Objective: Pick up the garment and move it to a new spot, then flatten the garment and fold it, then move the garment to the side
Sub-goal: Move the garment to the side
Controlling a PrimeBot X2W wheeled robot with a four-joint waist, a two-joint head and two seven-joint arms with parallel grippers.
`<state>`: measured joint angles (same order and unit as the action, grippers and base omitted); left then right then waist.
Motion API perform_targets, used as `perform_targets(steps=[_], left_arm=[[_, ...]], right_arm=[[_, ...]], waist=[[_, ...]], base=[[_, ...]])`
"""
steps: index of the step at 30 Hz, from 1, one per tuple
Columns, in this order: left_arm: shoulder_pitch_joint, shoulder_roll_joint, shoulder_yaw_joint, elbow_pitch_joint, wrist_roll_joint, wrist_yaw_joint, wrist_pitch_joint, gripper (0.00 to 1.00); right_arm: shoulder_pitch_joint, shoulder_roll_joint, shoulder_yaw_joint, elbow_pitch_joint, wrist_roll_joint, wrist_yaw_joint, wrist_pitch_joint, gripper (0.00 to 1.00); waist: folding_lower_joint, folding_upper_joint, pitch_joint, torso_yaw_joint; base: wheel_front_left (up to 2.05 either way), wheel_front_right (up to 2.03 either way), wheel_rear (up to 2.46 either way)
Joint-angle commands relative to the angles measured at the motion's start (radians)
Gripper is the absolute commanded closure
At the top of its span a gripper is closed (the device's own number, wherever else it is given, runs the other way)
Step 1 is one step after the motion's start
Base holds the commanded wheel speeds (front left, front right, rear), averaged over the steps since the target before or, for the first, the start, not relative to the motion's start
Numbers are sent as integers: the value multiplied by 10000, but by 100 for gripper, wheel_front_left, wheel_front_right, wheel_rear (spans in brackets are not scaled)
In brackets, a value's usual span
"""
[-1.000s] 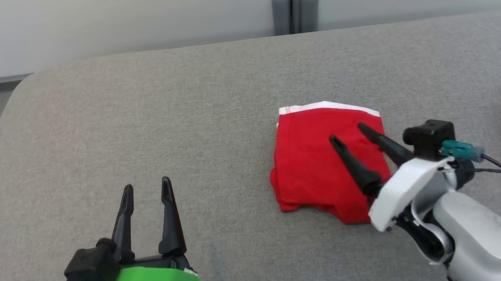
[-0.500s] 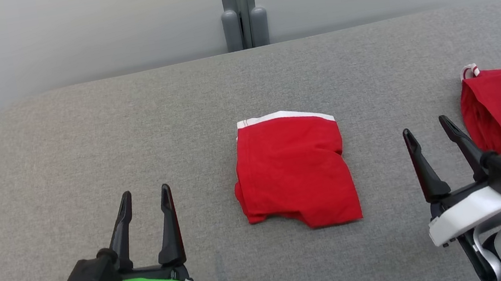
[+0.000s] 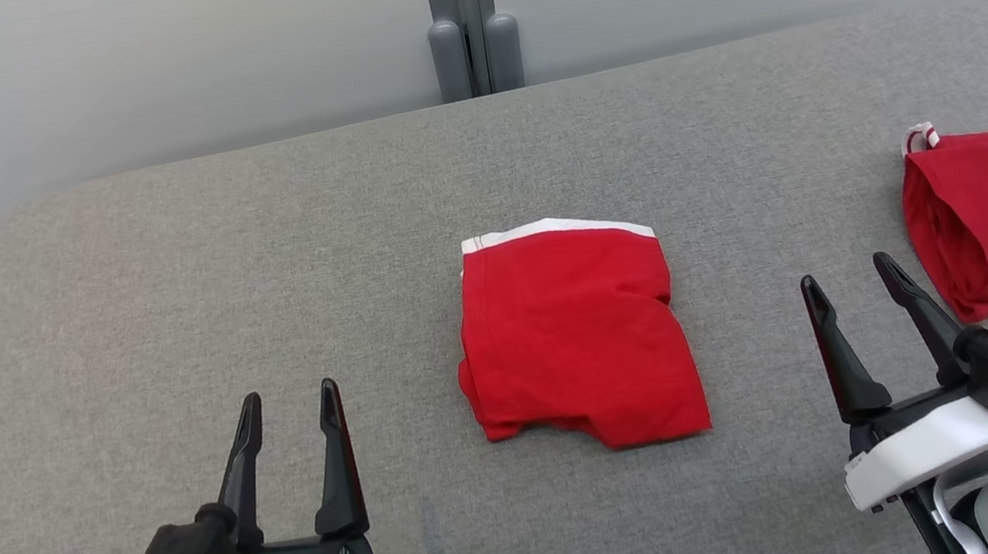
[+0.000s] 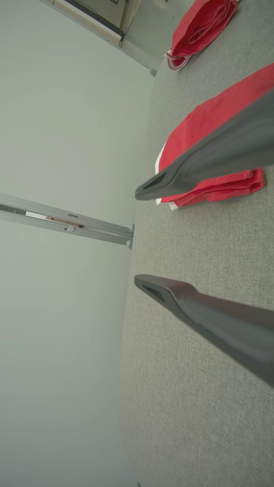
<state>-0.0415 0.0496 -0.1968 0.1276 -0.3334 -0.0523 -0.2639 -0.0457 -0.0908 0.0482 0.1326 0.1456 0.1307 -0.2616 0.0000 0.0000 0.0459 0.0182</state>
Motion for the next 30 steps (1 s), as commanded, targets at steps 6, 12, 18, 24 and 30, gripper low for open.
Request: perform_targets(steps=[6,12,18,24,30], left_arm=[[-392,26,-183,3,-135,-6,0,0],[-792,24,-404,96,-438,-18,0,0],[-1068,24,-670,175,-480,-7,0,0],[-1266,22,-781,200,-505,0,0,0],[-1350,22,-711,269,-334,-62,0,0]], right_arm=[[-415,185,44,360,607,0,190,0],[-1130,288,529,1097,1164,0,824,0],[-1855,357,684,2191,1586,1,1483,0],[-2615,388,377,3509,2077,1,1885,0],[-3173,385,559,4608,3070,1,1962,0]], waist=[[0,0,541,198],[0,0,1132,523],[0,0,1546,958],[0,0,1872,1437],[0,0,1930,1669]], base=[[0,0,0],[0,0,0],[0,0,0],[0,0,0],[0,0,0]])
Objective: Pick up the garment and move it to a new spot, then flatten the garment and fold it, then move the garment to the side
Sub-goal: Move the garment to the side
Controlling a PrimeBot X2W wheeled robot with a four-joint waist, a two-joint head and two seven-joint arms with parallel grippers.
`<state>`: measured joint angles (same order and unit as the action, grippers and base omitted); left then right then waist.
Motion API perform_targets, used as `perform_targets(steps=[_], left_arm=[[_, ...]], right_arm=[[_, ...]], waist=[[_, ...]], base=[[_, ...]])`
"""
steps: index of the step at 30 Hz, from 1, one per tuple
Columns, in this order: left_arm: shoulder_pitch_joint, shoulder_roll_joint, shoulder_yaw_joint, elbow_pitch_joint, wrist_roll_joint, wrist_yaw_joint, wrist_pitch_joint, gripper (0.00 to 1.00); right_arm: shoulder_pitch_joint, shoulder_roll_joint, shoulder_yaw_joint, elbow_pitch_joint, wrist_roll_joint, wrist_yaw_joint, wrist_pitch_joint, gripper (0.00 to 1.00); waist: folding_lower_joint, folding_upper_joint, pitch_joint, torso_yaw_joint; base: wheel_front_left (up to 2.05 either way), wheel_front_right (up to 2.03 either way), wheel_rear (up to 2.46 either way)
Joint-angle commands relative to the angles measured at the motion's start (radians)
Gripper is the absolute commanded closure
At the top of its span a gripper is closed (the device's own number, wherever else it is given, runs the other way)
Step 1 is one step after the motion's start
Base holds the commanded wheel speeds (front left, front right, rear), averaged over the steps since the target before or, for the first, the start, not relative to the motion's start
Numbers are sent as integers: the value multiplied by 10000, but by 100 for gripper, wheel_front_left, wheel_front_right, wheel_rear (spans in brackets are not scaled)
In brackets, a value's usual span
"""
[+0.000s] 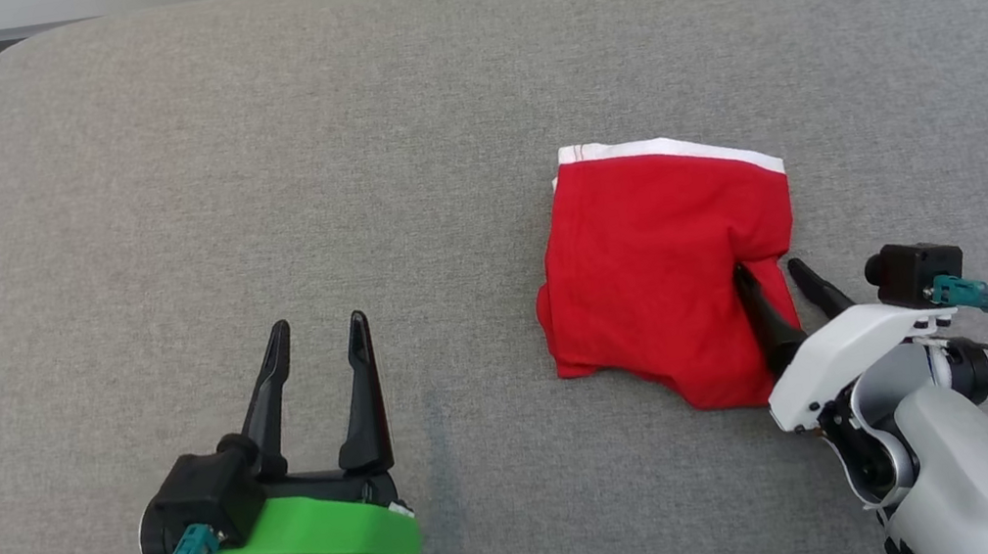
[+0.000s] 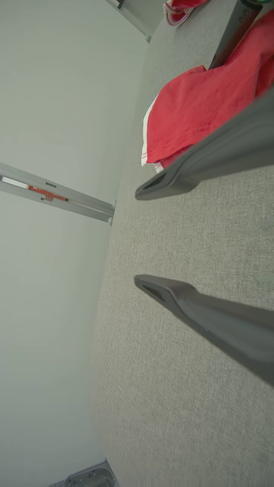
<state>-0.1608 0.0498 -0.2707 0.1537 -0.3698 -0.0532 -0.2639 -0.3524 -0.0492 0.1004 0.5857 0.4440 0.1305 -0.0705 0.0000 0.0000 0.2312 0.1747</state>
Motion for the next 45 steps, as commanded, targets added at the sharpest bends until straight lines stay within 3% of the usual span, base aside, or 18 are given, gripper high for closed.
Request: perform_targets(steps=[1,5,6,7,14,20,26,35,40,45], left_arm=[[-161,21,54,18,53,-61,0,0],[-181,21,159,42,182,-88,0,0],[-177,21,156,53,222,-111,1,0],[-175,19,136,56,246,-128,1,0],[-84,21,39,73,454,-271,1,0],[-266,22,-322,108,686,-428,1,0],[-509,25,-617,15,835,-515,1,0],[-1398,39,-1114,102,1254,-636,1,0],[-1979,41,-1191,185,1620,-710,1,0],[-2461,41,-1298,170,1744,-757,1,0]], right_arm=[[-164,-27,120,265,184,2,102,0],[-383,13,804,943,22,5,207,0],[-446,15,1028,1095,-137,5,183,56],[-502,15,1181,1198,-322,5,101,100],[-1118,-422,1990,1642,-1469,-4,-732,100],[-1588,-1361,2955,1397,-2320,-3,-1001,100],[-2169,-2895,4144,451,-2315,-3,-713,100],[-3317,-5754,5446,-996,-1208,-4,-383,100],[-4030,-6866,5633,-731,-918,-4,-658,100],[-4393,-7501,5449,149,-724,-5,-987,100]], waist=[[0,0,66,104],[0,0,-21,-25],[0,0,-57,-94],[0,0,-88,-158],[0,0,-466,-881],[0,0,-583,-1671],[0,0,-332,-2632],[0,0,989,-3727],[0,0,1913,-4027],[0,0,2522,-3930]], base=[[0,0,0],[0,0,0],[0,0,0],[0,0,0],[0,0,0],[0,0,0],[0,0,0],[0,0,0],[0,0,0],[0,0,0]])
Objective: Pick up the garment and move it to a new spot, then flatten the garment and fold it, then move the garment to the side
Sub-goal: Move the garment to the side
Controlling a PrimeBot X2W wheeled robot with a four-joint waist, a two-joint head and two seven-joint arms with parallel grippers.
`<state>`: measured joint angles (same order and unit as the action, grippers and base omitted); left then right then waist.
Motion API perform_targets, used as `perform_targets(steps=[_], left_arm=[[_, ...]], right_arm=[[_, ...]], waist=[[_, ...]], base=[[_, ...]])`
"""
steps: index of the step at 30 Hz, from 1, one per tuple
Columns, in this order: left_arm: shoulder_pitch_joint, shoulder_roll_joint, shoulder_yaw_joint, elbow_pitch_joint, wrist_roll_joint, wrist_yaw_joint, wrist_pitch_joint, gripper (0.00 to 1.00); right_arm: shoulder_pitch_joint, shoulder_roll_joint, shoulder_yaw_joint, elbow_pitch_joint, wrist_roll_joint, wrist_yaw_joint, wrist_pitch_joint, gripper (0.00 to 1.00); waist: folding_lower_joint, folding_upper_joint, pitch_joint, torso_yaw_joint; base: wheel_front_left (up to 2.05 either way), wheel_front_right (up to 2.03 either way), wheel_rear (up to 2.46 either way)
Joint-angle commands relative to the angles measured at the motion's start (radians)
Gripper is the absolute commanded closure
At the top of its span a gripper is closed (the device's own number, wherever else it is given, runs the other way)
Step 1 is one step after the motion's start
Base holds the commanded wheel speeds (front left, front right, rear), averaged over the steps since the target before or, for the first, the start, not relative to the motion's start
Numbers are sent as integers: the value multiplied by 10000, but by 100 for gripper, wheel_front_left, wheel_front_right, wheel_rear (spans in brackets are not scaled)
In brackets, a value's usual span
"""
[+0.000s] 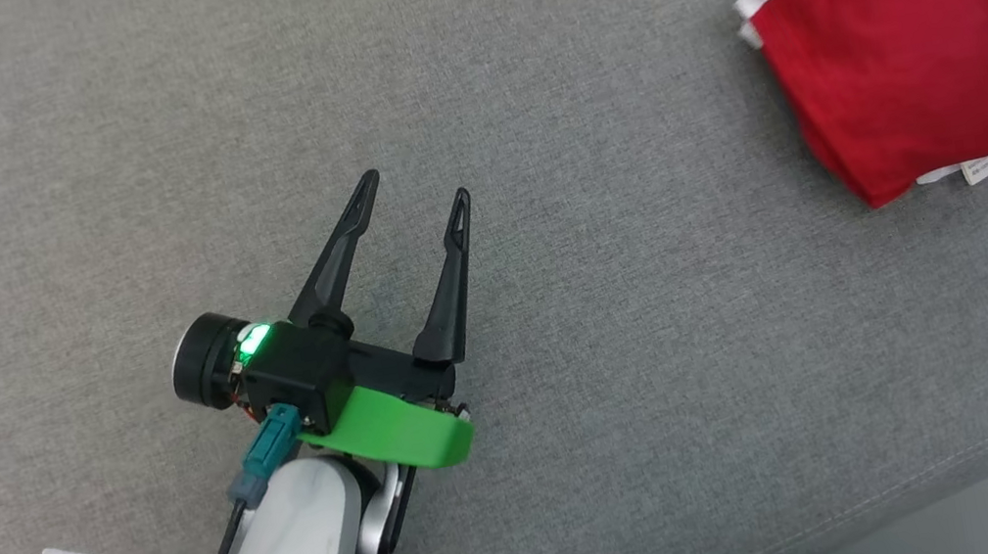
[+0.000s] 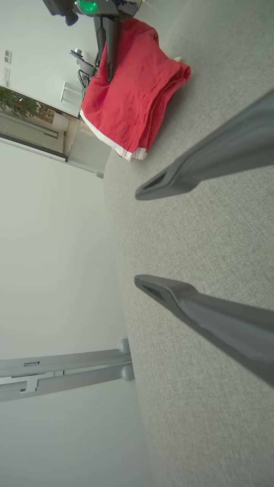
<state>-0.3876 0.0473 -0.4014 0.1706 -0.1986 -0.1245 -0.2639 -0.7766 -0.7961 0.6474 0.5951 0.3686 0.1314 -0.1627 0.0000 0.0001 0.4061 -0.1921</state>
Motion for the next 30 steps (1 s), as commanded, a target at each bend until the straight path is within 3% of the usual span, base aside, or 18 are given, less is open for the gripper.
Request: perform_targets(steps=[1,13,14,15,23,30], left_arm=[[-265,66,10,-6,44,-49,1,0],[-664,71,332,-309,158,-68,1,0],[-645,72,347,-311,142,-69,1,0],[-602,70,364,-318,113,-70,1,0],[-34,62,628,-312,-180,-72,1,0],[796,60,1138,-418,-572,-35,1,0]], right_arm=[[-190,-106,-51,232,51,-16,-115,100],[-724,-68,-483,2425,37,-14,-696,100],[-761,-31,-527,2552,14,-16,-719,79],[-760,32,-543,2691,-3,-14,-745,0],[-889,394,-582,2944,37,-14,-918,0],[-478,912,-751,1932,344,-14,-1021,0]], waist=[[0,-1,855,-241],[0,-1,1327,225],[0,-1,1293,255],[0,-1,1233,287],[0,-1,118,442],[0,-1,-1311,569]], base=[[0,0,0],[0,0,0],[0,0,0],[0,0,0],[0,0,0],[0,0,0]])
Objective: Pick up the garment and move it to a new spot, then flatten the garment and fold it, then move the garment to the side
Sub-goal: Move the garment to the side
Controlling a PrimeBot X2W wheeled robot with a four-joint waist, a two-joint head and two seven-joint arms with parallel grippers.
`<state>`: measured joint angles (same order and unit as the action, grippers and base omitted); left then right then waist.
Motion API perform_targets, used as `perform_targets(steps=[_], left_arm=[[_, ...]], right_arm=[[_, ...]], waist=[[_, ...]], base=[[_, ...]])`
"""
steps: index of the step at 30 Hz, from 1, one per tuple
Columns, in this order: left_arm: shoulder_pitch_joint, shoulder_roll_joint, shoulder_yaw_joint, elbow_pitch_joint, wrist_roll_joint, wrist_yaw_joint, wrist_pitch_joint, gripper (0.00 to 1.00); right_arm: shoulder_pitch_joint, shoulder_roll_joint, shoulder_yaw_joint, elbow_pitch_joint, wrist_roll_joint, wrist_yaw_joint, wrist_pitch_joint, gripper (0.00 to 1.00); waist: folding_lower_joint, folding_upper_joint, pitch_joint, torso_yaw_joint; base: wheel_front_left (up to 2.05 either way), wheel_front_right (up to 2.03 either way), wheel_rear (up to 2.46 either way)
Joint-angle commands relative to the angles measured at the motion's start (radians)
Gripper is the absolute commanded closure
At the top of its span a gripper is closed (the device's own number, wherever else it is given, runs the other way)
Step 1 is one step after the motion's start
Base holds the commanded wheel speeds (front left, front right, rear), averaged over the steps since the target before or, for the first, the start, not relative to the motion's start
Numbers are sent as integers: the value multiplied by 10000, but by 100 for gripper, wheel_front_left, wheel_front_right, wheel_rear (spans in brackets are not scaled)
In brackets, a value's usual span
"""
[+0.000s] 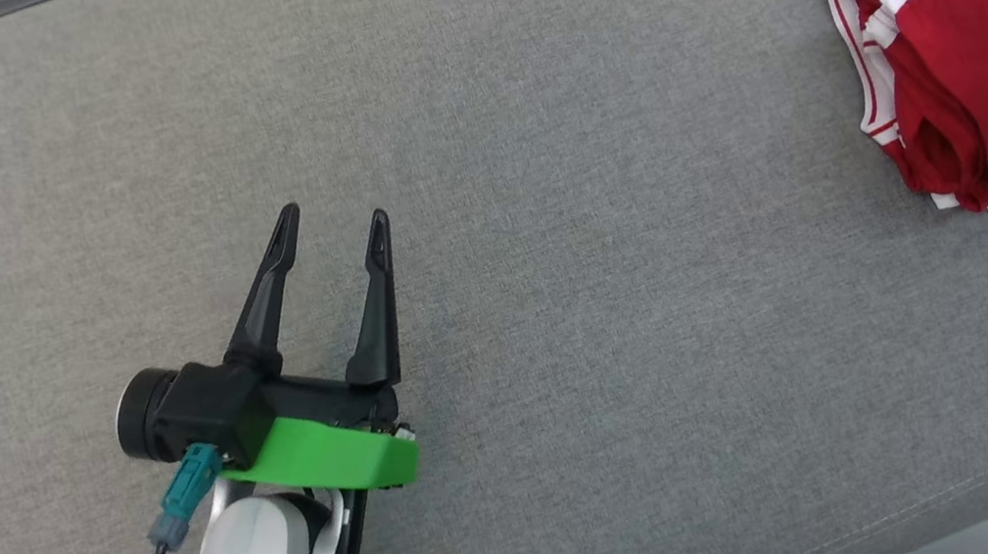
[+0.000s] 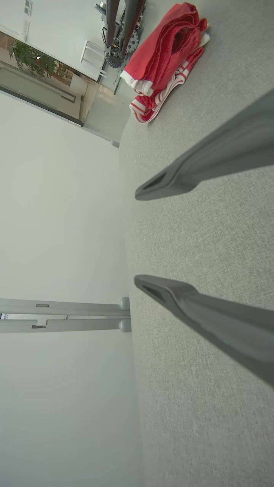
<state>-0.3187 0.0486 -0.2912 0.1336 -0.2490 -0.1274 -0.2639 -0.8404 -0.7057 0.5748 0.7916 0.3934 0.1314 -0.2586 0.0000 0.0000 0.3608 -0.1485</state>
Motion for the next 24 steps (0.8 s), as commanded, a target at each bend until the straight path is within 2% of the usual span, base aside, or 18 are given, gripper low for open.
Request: perform_targets(steps=[1,6,12,18,24], left_arm=[[227,46,139,-78,-142,28,1,0],[786,45,587,-160,-420,176,1,0],[1462,43,937,-298,-849,346,1,0],[2056,38,1115,-363,-893,753,1,0],[2660,38,1014,-119,-1055,950,1,0]], right_arm=[[275,122,-160,-264,221,-14,-69,0],[1198,888,-1242,-1848,683,-14,-63,0],[3348,2499,-3279,-4261,495,-13,-62,0],[5582,4224,-4296,-6057,-181,-13,-64,0],[7243,5719,-5021,-7176,-888,-11,-64,0]], waist=[[0,0,-1051,182],[0,0,-1839,471],[0,0,-2513,881],[0,0,-2929,1281],[0,0,-3288,1531]], base=[[0,0,0],[0,0,0],[0,0,0],[0,0,0],[0,0,0]])
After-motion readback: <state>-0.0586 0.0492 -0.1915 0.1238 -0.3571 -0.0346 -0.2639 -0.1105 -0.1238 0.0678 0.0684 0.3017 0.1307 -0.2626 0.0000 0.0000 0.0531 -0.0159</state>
